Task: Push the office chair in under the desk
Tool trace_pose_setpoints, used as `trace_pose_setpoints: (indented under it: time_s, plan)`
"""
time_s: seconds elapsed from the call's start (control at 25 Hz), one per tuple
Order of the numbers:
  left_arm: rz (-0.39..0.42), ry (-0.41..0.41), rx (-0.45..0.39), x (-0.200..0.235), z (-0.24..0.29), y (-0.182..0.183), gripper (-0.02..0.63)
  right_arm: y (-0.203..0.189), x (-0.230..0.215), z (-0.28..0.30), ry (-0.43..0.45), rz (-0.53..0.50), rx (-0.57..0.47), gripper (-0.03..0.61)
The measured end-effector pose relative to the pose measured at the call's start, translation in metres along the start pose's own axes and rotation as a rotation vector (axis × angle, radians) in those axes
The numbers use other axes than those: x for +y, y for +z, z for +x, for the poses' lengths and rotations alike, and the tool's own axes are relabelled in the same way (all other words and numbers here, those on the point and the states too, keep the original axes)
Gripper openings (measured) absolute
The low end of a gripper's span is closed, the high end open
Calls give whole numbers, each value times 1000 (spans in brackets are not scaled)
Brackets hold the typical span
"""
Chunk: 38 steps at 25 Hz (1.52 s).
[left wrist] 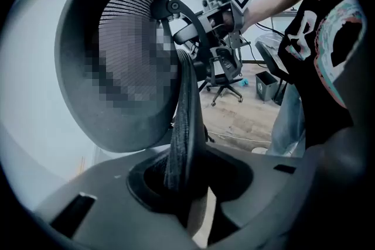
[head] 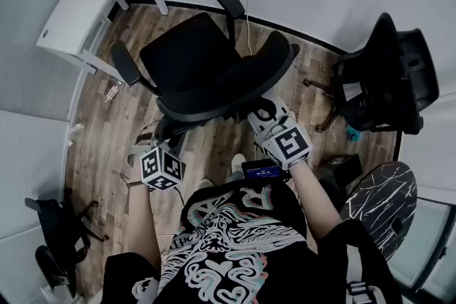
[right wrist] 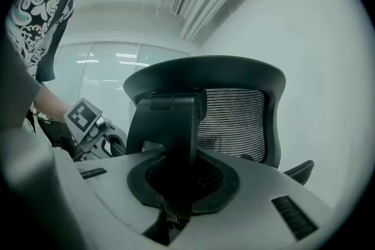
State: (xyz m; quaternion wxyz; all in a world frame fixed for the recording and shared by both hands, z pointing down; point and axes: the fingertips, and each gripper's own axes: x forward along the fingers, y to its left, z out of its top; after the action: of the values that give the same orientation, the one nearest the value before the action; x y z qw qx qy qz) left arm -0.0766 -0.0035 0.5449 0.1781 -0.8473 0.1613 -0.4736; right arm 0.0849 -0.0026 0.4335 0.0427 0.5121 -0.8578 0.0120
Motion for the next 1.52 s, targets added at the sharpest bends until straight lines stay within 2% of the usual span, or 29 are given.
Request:
trace_pose_setpoints:
  time_s: [0.28,0.52,1.52]
  plan:
    - [10,40,4,7,9,8,135,3,-17,5,6,-2,-12,64]
    - [-16,36,13,11,13,8,135,3,-22,12,22,-12,-11,64]
    - [-58,103,50,41,42,30,129,6,-75,43,61,-14,-63,64]
